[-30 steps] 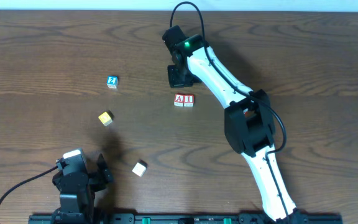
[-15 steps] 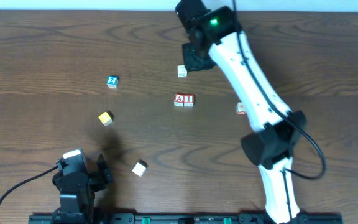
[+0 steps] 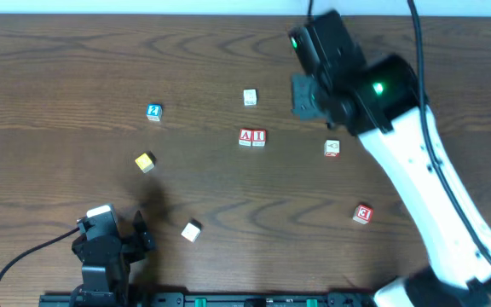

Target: Spell out Ai2

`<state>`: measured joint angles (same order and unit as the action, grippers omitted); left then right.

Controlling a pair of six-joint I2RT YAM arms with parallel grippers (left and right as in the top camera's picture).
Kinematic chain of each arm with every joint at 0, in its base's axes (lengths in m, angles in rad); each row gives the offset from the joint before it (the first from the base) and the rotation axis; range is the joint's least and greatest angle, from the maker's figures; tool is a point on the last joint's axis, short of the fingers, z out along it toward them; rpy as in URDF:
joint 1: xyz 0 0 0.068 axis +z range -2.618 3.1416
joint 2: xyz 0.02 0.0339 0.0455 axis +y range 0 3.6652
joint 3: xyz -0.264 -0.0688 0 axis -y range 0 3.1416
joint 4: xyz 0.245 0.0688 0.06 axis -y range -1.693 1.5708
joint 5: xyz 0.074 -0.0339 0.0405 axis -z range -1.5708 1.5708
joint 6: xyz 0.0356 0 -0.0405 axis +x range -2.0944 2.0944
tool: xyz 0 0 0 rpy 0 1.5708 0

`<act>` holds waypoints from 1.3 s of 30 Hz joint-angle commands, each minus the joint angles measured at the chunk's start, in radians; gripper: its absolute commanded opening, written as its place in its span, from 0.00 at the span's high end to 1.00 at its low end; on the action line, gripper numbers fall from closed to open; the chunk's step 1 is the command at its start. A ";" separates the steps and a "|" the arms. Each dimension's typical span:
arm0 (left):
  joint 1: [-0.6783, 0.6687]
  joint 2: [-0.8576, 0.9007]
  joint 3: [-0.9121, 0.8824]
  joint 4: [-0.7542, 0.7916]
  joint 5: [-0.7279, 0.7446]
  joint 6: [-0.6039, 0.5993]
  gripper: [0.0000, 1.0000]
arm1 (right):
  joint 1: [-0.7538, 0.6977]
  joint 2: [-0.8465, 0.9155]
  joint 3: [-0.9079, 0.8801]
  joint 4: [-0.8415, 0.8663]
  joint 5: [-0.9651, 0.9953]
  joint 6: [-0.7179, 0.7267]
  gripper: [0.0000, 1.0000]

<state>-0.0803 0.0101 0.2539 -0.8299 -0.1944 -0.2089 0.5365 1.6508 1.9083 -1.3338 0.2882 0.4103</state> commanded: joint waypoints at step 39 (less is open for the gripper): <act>0.003 -0.006 -0.005 -0.034 -0.018 0.007 0.05 | -0.036 -1.127 -0.907 0.036 0.045 0.101 0.01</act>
<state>-0.0803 0.0101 0.2539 -0.8299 -0.1947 -0.2089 0.5079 0.5278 1.0050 -1.2995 0.3290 0.5011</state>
